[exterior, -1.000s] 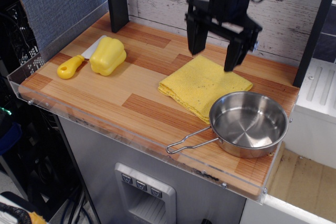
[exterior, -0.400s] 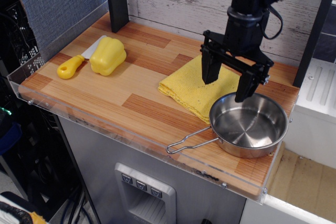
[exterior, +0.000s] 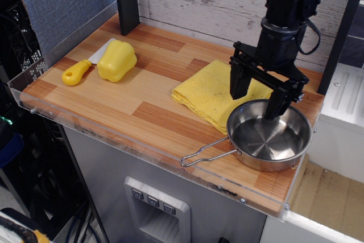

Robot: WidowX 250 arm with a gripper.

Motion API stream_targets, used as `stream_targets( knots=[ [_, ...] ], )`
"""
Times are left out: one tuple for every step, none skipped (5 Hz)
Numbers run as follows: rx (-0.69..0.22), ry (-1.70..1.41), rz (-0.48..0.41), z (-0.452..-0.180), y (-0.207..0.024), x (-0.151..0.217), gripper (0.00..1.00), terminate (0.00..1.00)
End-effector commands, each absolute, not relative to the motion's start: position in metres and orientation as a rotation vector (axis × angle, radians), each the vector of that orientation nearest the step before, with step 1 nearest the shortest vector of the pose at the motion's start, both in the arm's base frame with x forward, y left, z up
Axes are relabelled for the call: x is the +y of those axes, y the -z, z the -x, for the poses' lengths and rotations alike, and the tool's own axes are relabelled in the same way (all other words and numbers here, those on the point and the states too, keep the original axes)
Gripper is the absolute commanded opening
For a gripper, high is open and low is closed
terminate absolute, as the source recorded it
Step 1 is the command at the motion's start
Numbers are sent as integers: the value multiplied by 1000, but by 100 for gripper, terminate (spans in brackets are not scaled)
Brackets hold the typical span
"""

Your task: Put the silver pan on the yellow cloth.

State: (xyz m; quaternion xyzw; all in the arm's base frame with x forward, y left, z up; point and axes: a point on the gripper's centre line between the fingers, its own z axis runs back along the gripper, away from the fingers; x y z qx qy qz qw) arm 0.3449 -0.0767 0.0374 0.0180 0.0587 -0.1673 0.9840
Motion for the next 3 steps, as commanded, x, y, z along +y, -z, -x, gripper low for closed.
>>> stream_targets(
  knots=[
    [101, 358, -51, -351, -40, -82, 100, 0],
    [118, 358, -57, -352, -36, -83, 100, 0],
    [126, 344, -55, -352, -34, -84, 100, 0]
  ],
)
